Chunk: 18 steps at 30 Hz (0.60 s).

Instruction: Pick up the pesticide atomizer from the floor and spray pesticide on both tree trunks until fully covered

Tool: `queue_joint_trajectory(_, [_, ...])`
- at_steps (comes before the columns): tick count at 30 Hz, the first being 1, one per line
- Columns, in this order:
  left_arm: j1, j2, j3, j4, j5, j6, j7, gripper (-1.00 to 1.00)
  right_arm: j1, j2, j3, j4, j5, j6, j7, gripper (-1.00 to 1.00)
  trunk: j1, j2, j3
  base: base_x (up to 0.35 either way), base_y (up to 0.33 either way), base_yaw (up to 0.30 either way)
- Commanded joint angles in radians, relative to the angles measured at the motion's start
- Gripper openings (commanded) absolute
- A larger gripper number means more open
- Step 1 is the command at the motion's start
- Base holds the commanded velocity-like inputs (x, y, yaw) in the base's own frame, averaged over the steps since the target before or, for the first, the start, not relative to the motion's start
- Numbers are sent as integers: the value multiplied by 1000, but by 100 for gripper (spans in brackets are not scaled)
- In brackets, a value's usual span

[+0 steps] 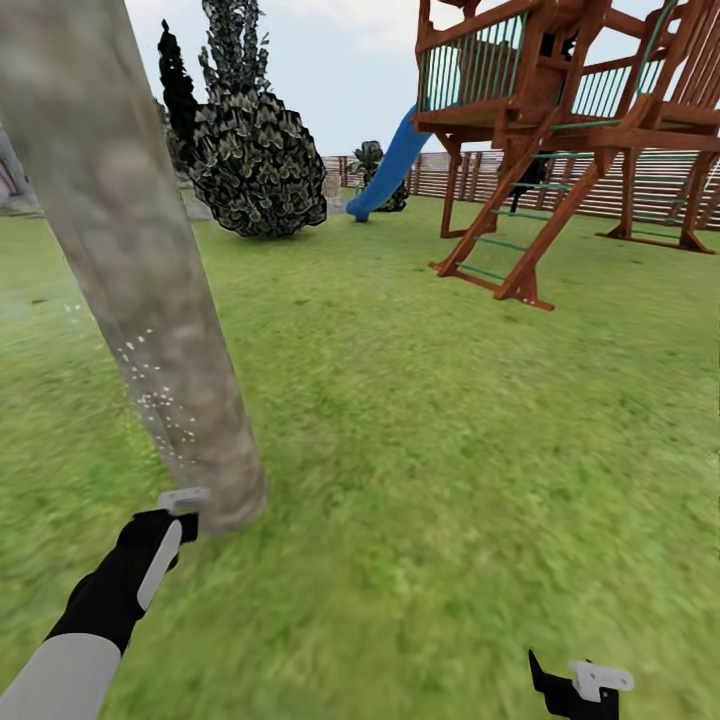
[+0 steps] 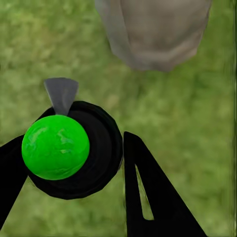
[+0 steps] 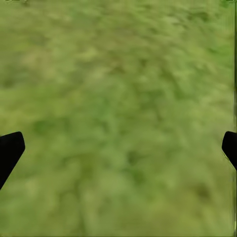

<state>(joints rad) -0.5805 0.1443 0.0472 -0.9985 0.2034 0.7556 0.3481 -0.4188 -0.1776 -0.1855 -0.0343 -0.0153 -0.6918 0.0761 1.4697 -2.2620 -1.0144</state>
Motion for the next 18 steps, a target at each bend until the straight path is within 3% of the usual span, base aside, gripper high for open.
queue_joint_trajectory(1, [0,-3,2,-5,1,-2,0,-100,0,0,0,0,0,0,0,100,0,0,0,64,-271,2])
queue_joint_trajectory(8, [0,-12,-1,-25,2,-11,0,-100,0,1,0,0,0,0,0,100,0,0,0,20,-272,187])
queue_joint_trajectory(18, [1,-12,-1,-25,2,-12,0,-100,0,0,0,0,-2,0,-1,100,0,0,0,131,-263,9])
